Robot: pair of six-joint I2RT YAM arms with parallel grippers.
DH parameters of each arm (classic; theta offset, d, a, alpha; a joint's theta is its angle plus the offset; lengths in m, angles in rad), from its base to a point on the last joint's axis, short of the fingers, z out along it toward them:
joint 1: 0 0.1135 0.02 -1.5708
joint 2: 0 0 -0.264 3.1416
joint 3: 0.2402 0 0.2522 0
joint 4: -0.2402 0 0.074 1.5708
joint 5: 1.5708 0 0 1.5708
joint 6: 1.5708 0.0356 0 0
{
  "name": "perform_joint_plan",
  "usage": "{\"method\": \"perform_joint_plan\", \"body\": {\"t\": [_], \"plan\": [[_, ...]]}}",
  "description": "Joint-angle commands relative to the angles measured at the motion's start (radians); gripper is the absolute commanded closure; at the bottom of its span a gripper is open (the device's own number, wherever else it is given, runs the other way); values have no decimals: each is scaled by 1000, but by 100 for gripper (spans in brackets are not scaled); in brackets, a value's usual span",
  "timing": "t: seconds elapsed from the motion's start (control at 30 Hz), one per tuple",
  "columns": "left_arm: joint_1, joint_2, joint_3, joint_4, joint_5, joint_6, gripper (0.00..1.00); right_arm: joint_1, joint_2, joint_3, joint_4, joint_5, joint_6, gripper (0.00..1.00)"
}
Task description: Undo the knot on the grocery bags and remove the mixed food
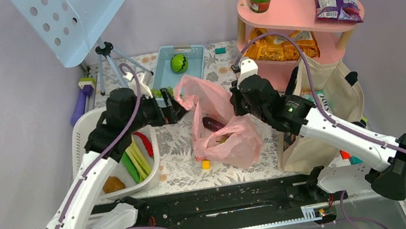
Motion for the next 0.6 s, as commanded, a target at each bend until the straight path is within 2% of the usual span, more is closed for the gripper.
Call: {"method": "perform_joint_plan", "body": {"t": [0.0, 0.2, 0.3, 0.57], "plan": [[-97, 31, -32, 203, 5, -96, 1, -16, -35, -24, 34, 47, 42, 100], [-179, 81, -57, 224, -76, -125, 1, -28, -65, -38, 35, 76, 44, 100], [-230, 36, -82, 267, -102, -99, 1, -38, -78, -51, 35, 90, 45, 100], [-263, -128, -188, 316, -126, -88, 1, -50, -78, -58, 37, 91, 54, 100]]}}
